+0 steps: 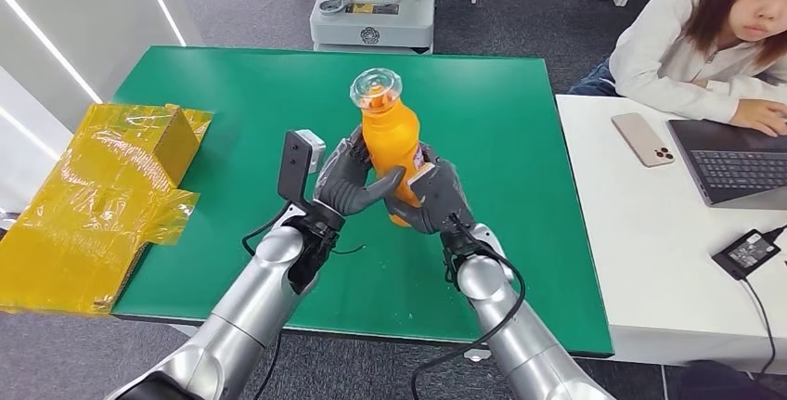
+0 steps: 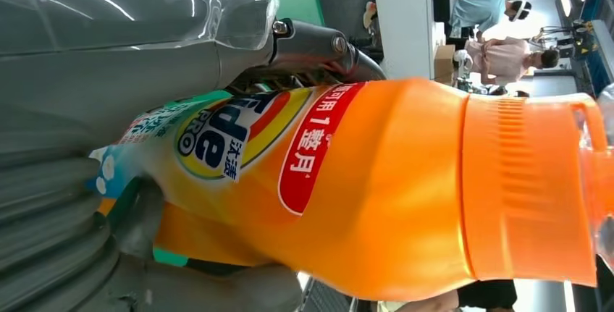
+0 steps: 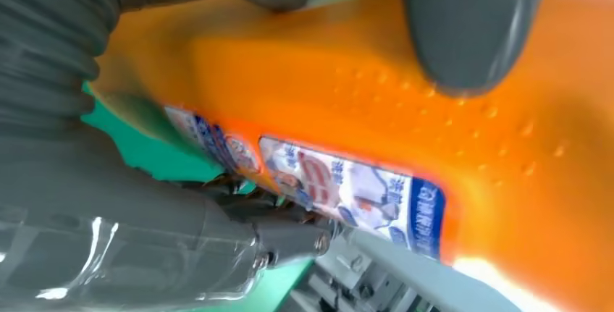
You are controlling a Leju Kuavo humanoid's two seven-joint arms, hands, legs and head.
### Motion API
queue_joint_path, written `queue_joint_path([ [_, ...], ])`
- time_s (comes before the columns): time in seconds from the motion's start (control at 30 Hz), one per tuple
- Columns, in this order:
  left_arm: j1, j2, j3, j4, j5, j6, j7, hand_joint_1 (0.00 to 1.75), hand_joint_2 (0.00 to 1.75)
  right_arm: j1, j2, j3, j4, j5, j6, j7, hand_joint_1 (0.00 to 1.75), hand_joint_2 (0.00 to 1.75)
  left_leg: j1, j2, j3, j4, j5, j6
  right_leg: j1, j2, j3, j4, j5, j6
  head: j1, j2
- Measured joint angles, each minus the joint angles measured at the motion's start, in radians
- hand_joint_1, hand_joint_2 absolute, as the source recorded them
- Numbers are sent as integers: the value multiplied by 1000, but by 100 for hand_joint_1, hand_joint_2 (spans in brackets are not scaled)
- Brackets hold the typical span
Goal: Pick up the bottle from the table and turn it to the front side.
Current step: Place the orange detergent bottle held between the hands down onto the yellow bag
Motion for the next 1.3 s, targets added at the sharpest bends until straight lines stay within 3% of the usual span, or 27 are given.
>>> queue_joint_path([
  [0.07,0,2,0,4,0,0,0,120,175,3,0,0,0,1,0,0,175,175,0,0,0,0,0,0,0,0,0,0,0,0,0,0],
  [0.2,0,3,0,10,0,1,0,142,175,8,0,0,0,2,1,0,175,175,0,0,0,0,0,0,0,0,0,0,0,0,0,0],
  [0.27,-1,3,0,13,7,1,-3,139,175,10,0,1,-1,4,2,2,175,175,0,0,0,0,0,0,0,0,0,0,0,0,0,0],
  [0.3,-1,3,0,13,13,2,-5,144,175,10,0,1,-2,6,4,4,162,175,0,0,0,0,0,0,0,0,0,0,0,0,0,0],
  [0.4,-1,3,0,13,29,5,-5,158,175,11,0,2,-4,7,12,11,31,175,0,0,0,0,0,0,0,0,0,0,0,0,0,0],
  [0.43,-1,3,0,13,32,7,-4,161,175,11,0,2,-5,7,14,11,0,175,0,0,0,0,0,0,0,0,0,0,0,0,0,0],
  [0.73,18,12,0,-3,5,56,-27,175,175,11,-1,1,-9,7,32,11,0,175,0,0,0,0,0,0,0,0,0,0,0,0,0,0],
  [0.87,26,30,1,-38,-56,133,-65,175,175,33,-8,0,-39,6,35,2,0,175,0,0,0,0,0,0,0,0,0,0,0,0,0,0],
  [1.03,26,85,25,-114,-197,241,-91,175,175,110,-33,-15,-142,0,56,-14,0,175,0,0,0,0,0,0,0,0,0,0,0,0,0,0],
  [1.3,3,152,98,-154,-394,264,-133,175,175,260,-76,-24,-385,-50,124,-16,0,175,0,0,0,0,0,0,0,0,0,0,0,0,0,0],
])
